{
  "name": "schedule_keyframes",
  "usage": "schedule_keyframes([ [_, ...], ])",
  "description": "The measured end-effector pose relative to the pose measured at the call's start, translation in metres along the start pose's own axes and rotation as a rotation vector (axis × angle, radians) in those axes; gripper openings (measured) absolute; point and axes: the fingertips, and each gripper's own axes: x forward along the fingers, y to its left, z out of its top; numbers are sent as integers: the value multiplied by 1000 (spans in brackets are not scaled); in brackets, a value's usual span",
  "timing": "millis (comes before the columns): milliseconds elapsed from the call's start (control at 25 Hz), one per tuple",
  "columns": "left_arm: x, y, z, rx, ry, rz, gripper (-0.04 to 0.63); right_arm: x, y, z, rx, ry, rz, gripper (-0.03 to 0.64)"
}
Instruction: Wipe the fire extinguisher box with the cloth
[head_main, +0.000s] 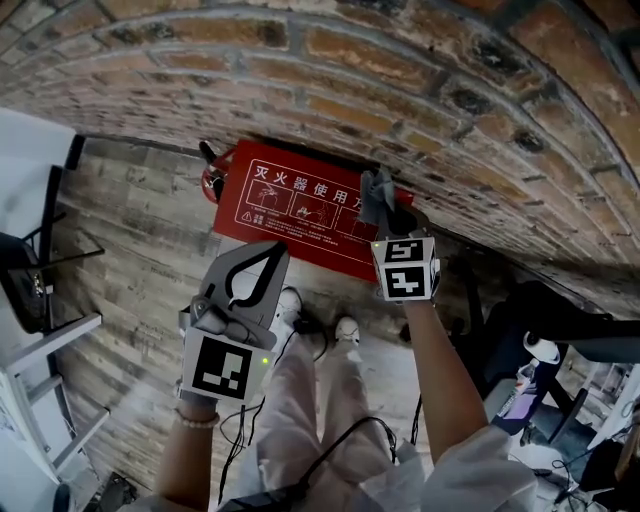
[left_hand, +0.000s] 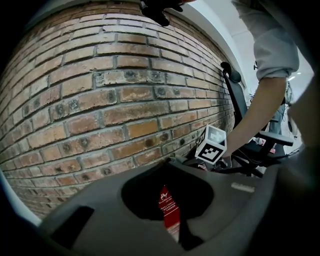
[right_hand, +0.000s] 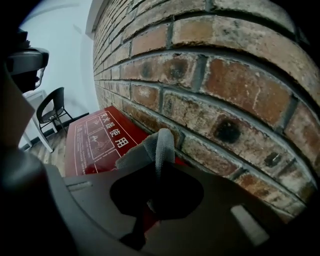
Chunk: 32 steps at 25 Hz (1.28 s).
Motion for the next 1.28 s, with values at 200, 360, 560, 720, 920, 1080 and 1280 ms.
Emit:
schedule_keyframes([
  [200,6,-8,4,8,-3,-13,-3,-7,-15,-11,5,9,-21,18],
  [360,9,-13,7,9,-4,-18,-3,-12,-22,-18,11,15,-30,18],
  [560,11,-15,9,7,-6,-20,-3,-14,-25,-21,11,16,-32,18],
  [720,11,-12,7,3,-5,-15,-3,-13,-26,-21,12,13,-34,18],
  [920,6,-8,4,3,-4,-8,-3,-12,-25,-21,-18,28,-41,18],
  [1080,0,-3,0,-1,0,5,-3,-12,-24,-21,-49,48,-53,18],
  [1280,-10,5,0,-4,-8,22,-3,-17,-25,-13,-46,35,-36,18],
])
